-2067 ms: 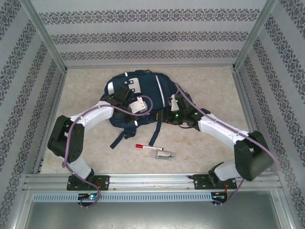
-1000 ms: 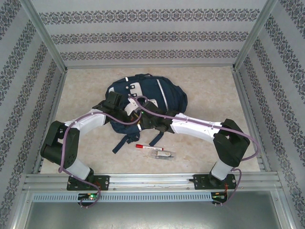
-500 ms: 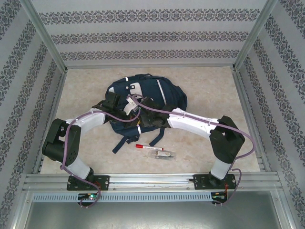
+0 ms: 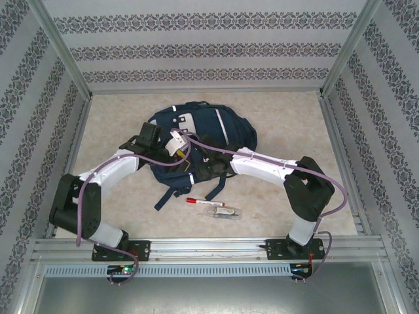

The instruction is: Pack books, pencil case, and school supplies into a backpack

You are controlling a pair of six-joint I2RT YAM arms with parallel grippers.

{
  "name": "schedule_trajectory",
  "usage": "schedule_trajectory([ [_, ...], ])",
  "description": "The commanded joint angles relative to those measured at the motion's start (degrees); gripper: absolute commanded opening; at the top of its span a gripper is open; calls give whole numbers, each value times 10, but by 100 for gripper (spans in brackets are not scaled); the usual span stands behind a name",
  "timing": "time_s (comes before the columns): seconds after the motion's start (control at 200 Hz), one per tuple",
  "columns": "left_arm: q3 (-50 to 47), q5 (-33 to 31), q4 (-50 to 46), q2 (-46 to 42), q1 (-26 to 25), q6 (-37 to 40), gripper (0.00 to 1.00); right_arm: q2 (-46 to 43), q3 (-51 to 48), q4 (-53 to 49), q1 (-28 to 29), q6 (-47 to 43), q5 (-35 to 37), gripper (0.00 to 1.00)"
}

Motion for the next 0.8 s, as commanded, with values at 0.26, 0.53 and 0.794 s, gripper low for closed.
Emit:
schedule_trajectory([
  [0.26, -45, -149, -55, -37, 7, 132, 51, 42, 15, -46, 39, 117, 138, 46],
  [0.53, -40, -143, -58, -14, 12, 117, 51, 39, 31, -105, 52, 145, 186, 34],
  [0.794, -38, -153, -56, -9, 16, 106, 51, 48, 52, -106, 53, 102, 185, 26],
])
